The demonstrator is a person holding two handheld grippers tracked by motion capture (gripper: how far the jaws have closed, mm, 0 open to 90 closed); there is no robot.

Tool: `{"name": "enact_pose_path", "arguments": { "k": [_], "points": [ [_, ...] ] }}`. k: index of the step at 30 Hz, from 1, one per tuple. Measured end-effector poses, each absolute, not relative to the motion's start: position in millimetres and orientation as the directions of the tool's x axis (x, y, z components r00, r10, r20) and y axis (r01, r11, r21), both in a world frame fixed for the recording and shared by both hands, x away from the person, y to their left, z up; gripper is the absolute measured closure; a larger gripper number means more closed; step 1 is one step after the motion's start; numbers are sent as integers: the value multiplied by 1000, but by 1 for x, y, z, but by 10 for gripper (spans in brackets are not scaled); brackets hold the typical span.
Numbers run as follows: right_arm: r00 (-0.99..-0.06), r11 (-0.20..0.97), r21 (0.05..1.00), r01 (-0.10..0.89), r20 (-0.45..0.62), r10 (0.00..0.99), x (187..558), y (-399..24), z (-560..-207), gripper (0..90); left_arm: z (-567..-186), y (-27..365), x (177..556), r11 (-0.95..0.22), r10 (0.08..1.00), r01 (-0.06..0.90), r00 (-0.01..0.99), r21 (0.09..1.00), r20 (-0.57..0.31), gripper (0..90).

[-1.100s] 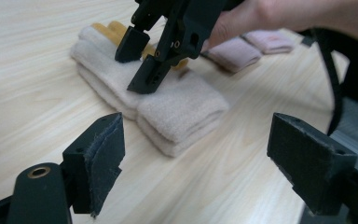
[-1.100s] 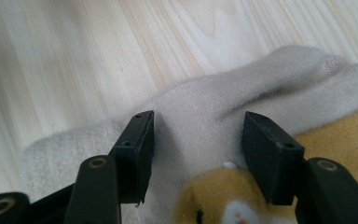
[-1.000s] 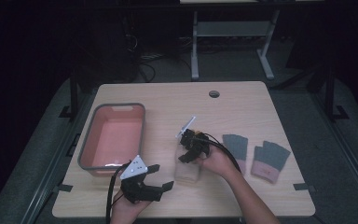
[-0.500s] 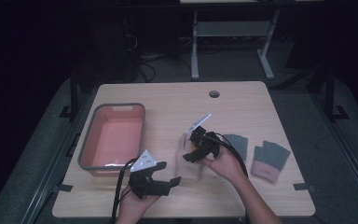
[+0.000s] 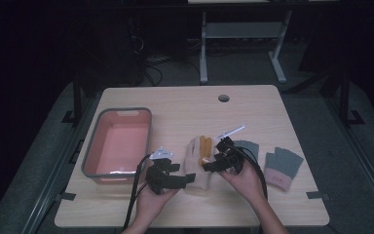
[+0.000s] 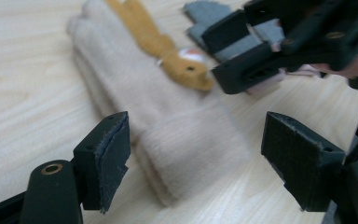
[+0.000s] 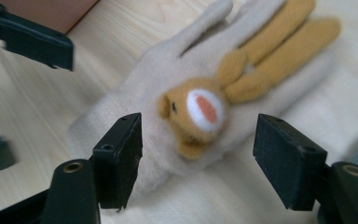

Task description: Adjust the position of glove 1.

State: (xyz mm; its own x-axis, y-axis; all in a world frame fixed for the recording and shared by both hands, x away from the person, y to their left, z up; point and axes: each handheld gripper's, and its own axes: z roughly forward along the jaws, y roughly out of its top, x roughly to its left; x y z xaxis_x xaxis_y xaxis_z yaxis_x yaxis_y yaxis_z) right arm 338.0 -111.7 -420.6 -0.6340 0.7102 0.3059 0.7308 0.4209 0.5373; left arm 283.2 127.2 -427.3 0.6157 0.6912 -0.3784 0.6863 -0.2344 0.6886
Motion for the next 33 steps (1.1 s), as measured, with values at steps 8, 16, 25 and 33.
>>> {"name": "enact_pose_path", "arguments": {
  "k": [8,16,25,33],
  "points": [
    [-585,349,530,773,385,714,333,-117,-435,354,-440,124,293,-254,709,739,581,624,-399,353],
    [-548,325,500,803,405,731,334,-116,-445,401,-453,128,301,-244,705,795,538,556,-461,387],
    [-482,262,464,846,457,748,336,-118,-457,401,-457,123,304,-265,713,804,536,533,-453,404],
    [-451,228,455,861,476,755,335,-116,-457,437,-458,121,306,-288,699,799,552,528,-455,502]
  ]
}}
